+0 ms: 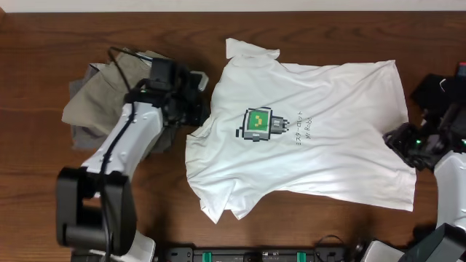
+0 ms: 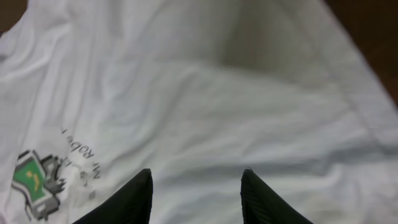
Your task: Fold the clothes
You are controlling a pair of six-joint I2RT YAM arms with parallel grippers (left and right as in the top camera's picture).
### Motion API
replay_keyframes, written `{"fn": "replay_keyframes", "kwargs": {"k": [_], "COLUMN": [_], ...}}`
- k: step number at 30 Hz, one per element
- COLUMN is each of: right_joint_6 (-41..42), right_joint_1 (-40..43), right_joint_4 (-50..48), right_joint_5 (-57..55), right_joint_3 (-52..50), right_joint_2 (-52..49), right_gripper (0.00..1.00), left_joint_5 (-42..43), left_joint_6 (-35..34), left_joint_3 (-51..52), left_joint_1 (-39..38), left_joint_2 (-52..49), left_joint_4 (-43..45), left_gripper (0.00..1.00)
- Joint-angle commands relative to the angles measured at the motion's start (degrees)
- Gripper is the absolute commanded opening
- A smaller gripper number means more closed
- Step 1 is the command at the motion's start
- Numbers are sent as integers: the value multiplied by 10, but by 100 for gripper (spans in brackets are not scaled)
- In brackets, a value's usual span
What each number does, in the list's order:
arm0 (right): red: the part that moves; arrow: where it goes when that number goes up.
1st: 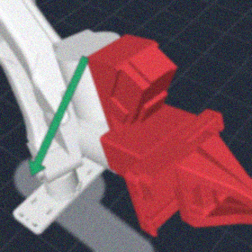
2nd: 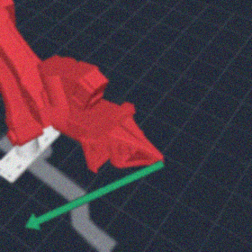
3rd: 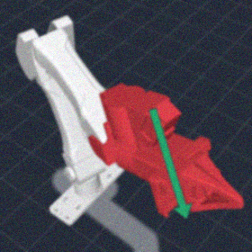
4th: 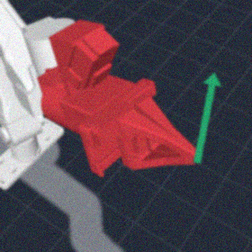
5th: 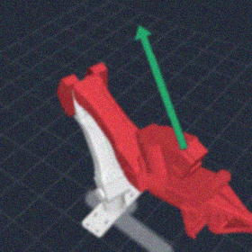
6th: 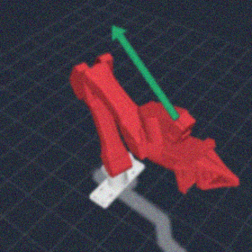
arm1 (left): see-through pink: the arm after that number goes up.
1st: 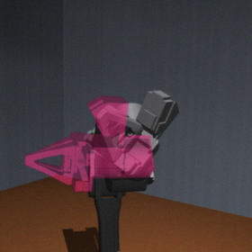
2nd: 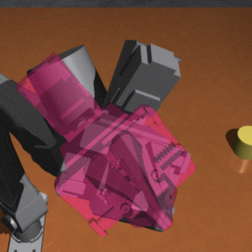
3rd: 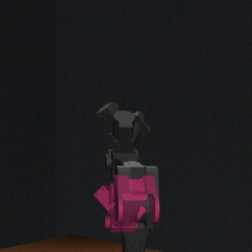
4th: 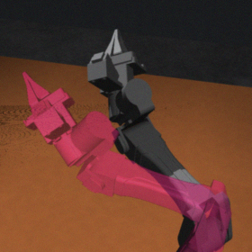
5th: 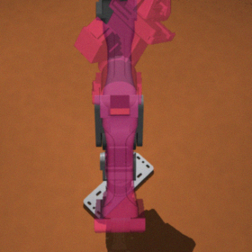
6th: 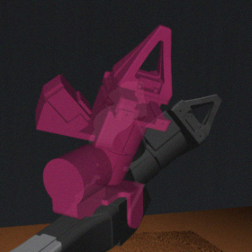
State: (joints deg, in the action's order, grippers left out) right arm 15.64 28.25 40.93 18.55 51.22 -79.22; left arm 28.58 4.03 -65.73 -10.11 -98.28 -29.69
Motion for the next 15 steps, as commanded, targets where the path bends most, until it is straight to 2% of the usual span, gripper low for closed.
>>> {"fn": "replay_keyframes", "kwargs": {"k": [1, 9, 11, 15], "right_joint_6": [-11, -9, -9, -9], "right_joint_1": [-30, -56, -56, -56], "right_joint_4": [-5, -9, -8, -9], "right_joint_5": [12, 9, 9, 7], "right_joint_3": [3, 3, 3, 3], "right_joint_2": [1, 1, 1, 1], "right_gripper": [45, 45, 45, 45], "left_joint_5": [8, -10, -59, -210], "left_joint_6": [7, 6, -2, -38], "left_joint_3": [-5, -5, -5, -5], "left_joint_1": [-10, -14, -14, -12], "left_joint_2": [-53, -140, -146, -155], "left_joint_4": [21, 95, 99, 102], "left_gripper": [13, 8, 6, 6]}}
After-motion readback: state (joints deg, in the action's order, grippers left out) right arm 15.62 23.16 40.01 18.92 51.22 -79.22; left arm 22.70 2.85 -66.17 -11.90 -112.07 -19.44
